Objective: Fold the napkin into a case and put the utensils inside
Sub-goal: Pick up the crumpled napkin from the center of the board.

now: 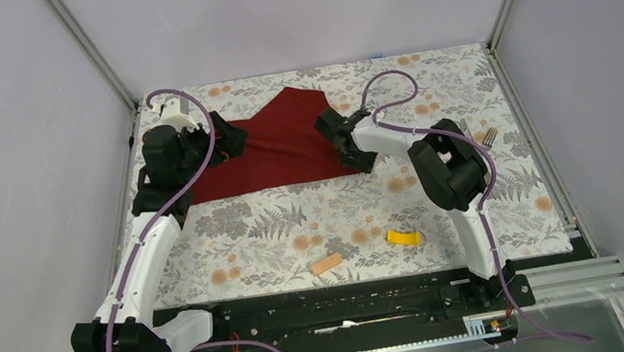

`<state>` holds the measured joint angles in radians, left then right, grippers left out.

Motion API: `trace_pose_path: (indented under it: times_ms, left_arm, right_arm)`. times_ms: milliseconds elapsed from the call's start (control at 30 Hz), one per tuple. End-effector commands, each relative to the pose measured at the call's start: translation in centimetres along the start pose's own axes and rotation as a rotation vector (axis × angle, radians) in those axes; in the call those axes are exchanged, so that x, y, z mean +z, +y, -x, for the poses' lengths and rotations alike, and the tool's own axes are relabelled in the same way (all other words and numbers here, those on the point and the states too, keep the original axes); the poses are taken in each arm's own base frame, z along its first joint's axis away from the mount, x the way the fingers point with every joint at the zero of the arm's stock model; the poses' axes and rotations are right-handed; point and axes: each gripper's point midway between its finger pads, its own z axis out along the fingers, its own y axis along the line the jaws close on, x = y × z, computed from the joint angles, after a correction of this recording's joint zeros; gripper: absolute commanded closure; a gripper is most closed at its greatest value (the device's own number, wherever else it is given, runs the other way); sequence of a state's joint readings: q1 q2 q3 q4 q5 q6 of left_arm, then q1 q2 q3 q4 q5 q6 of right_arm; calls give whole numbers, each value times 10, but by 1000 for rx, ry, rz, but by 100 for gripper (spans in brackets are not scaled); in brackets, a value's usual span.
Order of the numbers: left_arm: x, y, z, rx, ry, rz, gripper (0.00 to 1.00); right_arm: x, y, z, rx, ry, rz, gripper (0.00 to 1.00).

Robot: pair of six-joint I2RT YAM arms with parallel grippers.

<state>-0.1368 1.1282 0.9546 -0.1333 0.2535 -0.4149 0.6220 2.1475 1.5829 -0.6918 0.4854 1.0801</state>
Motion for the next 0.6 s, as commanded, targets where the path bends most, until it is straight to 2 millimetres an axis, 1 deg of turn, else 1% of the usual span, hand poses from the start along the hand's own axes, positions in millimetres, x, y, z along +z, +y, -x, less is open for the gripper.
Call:
trace_pose_path:
  times_ms: [0,100,167,233,333,400,433,467,533,567]
  left_arm:
    - [-5,-11,17,23,-55,-37,3]
    - [-6,-11,16,23,-54,-37,3]
    - [-6,-11,17,24,-56,-37,3]
    - [-6,-11,17,24,-56,-38,3]
    - [-6,-11,17,25,-56,-37,3]
    - [-5,-11,17,25,-55,-37,3]
    - [-5,-11,16,24,-55,-38,3]
    - [-5,-11,16,25,-54,-38,3]
    - [-5,-12,16,23,-52,-41,3]
    - [-5,-12,17,24,-53,-41,3]
  right_arm:
    - [22,-7,-15,26,3,-67,53]
    - [25,-5,-15,18,-4,-57,63]
    - [26,-4,-14,10,-12,-52,67]
    - [27,-2,-13,-8,-16,-48,73]
    - [26,-1,-11,-23,-21,-43,80]
    - [23,0,-7,-39,-33,-35,81]
    - [19,1,-4,-49,-49,-30,80]
    - [15,1,1,-65,-75,-28,77]
    - [1,2,11,-107,-133,-25,66]
    - [-8,-1,20,-118,-170,-39,57]
